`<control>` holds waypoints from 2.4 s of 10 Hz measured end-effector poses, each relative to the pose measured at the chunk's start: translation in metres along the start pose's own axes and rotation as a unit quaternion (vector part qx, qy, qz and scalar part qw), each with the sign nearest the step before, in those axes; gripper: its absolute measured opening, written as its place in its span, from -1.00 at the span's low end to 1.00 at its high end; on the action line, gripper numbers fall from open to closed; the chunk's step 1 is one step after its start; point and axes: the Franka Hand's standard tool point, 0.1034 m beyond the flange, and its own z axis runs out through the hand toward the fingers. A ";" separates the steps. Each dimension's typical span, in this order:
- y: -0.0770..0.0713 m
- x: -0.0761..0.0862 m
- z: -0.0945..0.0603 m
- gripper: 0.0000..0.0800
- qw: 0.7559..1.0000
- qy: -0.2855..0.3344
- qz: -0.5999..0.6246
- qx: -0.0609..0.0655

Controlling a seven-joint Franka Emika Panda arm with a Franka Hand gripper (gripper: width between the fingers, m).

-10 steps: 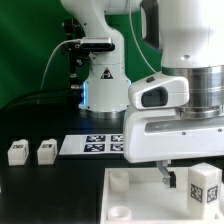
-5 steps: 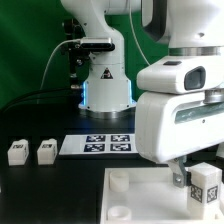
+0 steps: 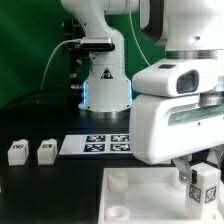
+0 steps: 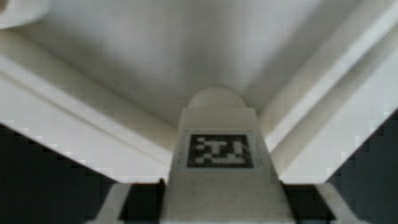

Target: Assemble one leg

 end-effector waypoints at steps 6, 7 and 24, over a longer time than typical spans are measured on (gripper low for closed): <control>0.001 0.004 0.000 -0.26 0.880 -0.031 0.471 0.047; -0.003 0.002 0.001 -0.26 0.838 -0.042 0.542 0.048; -0.020 0.019 0.001 -0.24 0.367 -0.023 0.928 0.052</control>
Offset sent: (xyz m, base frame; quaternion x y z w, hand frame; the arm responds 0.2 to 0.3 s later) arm 0.0178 -0.0046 -0.0046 0.0711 -0.0091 0.5472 0.8339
